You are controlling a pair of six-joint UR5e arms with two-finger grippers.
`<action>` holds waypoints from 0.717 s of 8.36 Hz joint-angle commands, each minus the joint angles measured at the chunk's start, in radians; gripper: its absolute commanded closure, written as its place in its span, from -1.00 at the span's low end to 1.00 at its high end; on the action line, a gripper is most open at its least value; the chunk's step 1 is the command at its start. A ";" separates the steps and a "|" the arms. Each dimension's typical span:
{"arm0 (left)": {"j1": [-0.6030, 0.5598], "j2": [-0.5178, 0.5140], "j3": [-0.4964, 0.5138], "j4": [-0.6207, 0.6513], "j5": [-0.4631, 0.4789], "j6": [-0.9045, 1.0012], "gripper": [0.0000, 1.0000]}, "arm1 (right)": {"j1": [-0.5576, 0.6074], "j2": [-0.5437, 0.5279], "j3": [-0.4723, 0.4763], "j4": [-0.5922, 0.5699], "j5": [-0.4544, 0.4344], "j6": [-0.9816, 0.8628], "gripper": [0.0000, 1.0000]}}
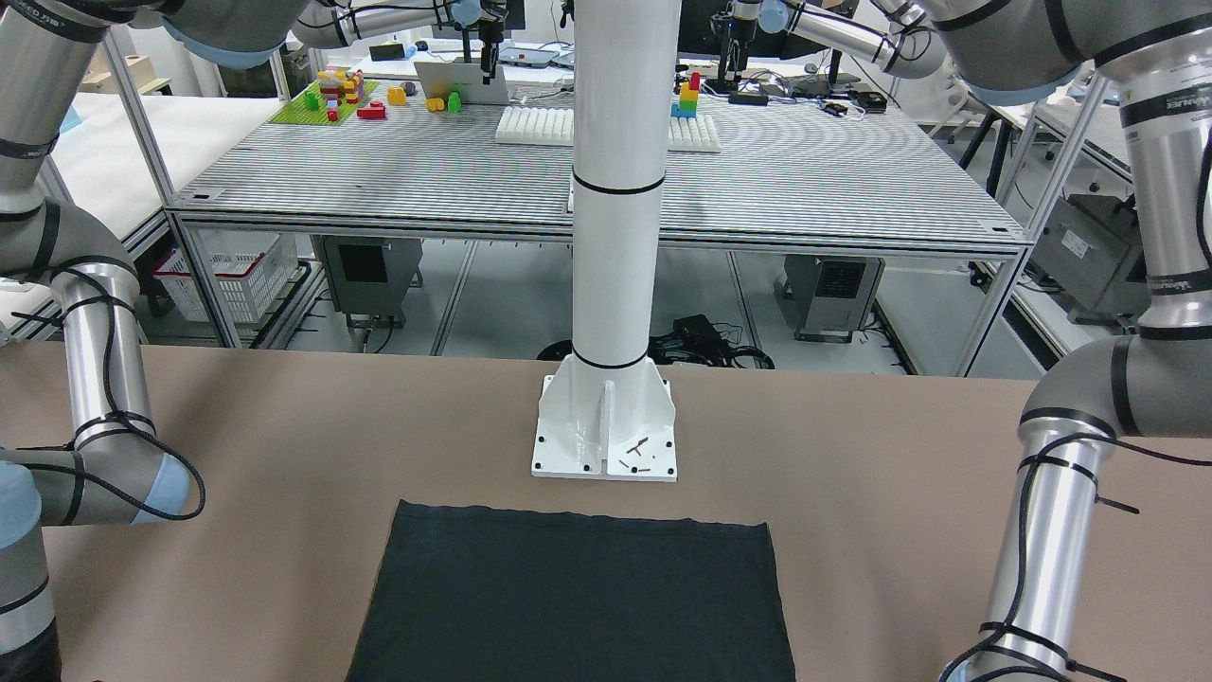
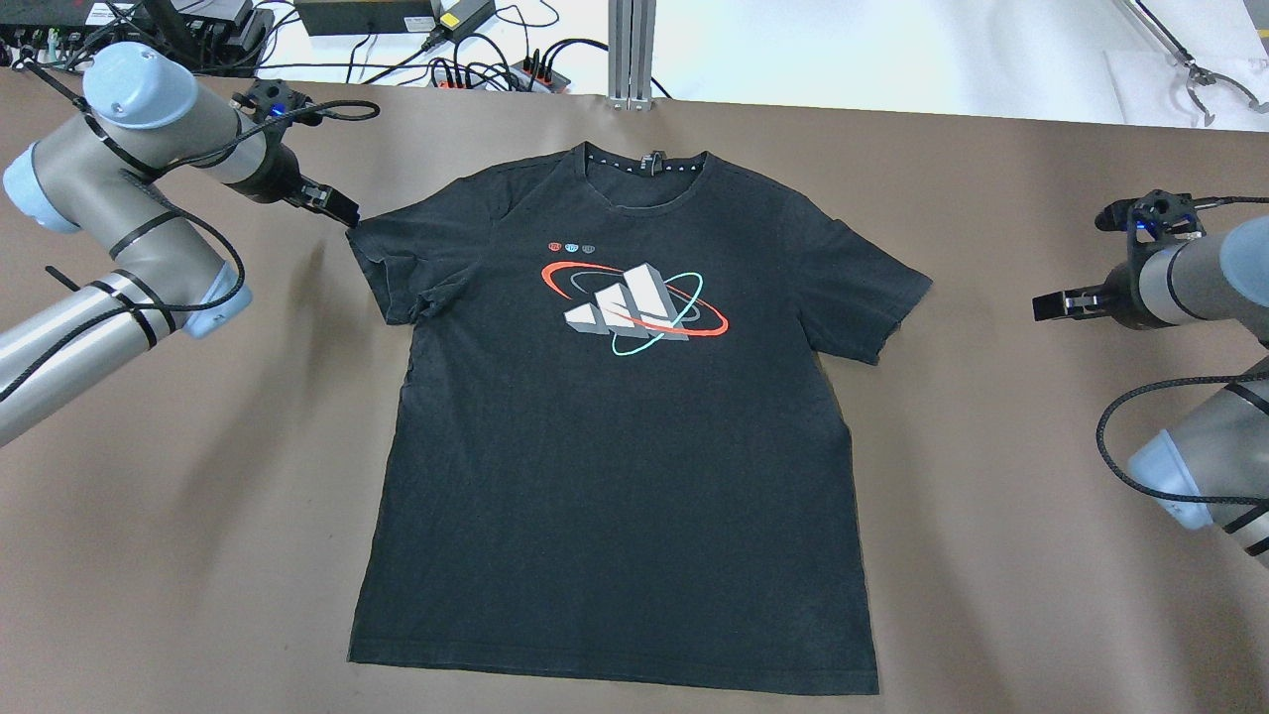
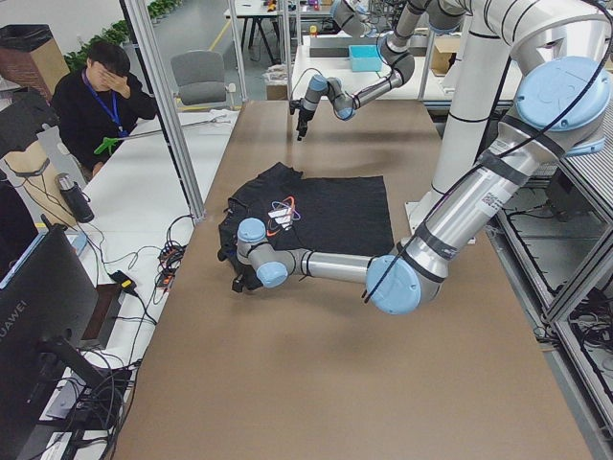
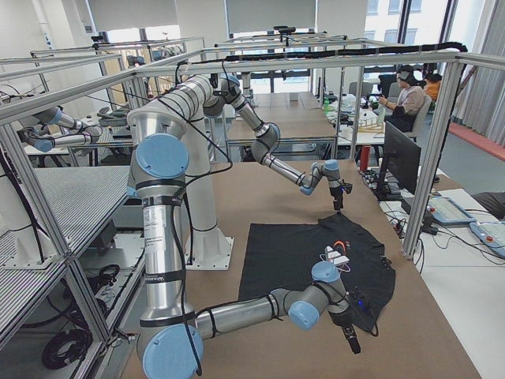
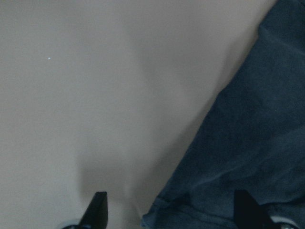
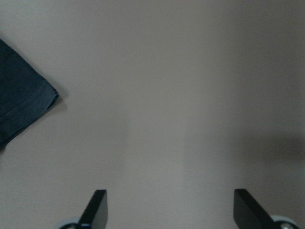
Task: Fold clothes
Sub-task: 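Move the left gripper toward the shirt collar while the right gripper approaches the sleeve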
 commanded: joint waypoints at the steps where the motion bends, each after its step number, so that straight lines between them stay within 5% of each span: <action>1: 0.004 -0.016 0.019 -0.004 0.000 -0.002 -0.21 | -0.004 0.002 -0.006 0.001 -0.001 0.001 -0.87; 3: 0.004 -0.014 0.019 -0.004 0.000 -0.002 0.30 | -0.005 0.002 -0.008 -0.001 -0.001 0.000 -0.87; 6: 0.001 -0.007 0.022 -0.004 0.017 0.000 0.41 | -0.007 0.000 -0.008 -0.001 -0.003 0.001 -0.87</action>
